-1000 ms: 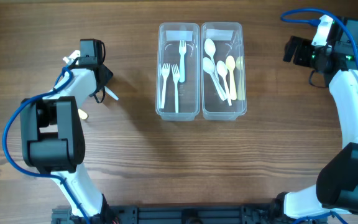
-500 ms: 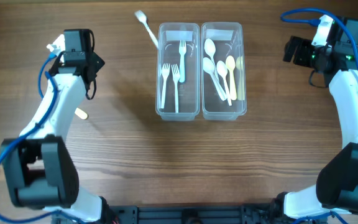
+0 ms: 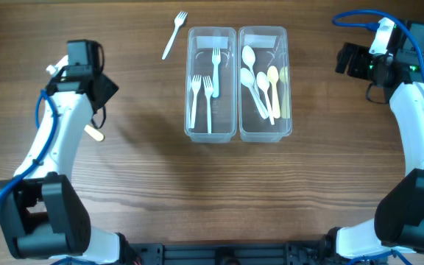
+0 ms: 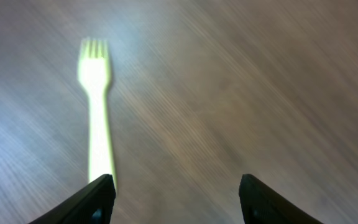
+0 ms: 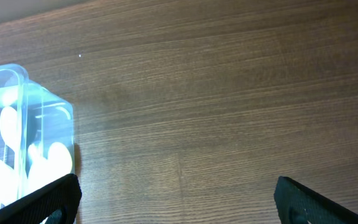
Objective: Pack container
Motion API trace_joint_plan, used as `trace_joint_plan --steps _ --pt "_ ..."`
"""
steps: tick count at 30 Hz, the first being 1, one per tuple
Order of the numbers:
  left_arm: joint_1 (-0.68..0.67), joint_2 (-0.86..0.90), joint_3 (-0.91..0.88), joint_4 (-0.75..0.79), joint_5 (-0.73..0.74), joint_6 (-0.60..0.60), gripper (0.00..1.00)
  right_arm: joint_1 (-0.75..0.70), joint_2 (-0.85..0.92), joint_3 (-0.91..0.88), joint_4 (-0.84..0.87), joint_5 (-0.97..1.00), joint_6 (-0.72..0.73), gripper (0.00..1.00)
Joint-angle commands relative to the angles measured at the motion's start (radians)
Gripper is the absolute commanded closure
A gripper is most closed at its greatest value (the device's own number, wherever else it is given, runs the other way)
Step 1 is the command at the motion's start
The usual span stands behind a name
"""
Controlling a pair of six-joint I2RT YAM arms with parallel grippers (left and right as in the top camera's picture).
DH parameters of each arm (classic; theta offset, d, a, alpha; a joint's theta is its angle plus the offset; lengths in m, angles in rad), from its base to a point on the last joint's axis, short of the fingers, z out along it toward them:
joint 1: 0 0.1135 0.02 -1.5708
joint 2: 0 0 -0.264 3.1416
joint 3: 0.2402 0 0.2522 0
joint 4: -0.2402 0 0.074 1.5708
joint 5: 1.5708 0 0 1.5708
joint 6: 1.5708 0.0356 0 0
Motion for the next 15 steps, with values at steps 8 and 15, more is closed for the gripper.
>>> trace_joint_plan --steps 8,15 --pt "0.163 -0.013 -0.041 -0.041 -0.008 -0.076 0.31 0.004 -0.014 0.013 0.003 0.006 -0.01 0.0" --pt "0.184 0.022 -0.116 0.072 0.031 -0.076 0.29 0.004 -0.014 0.013 0.003 0.006 -0.009 0.0"
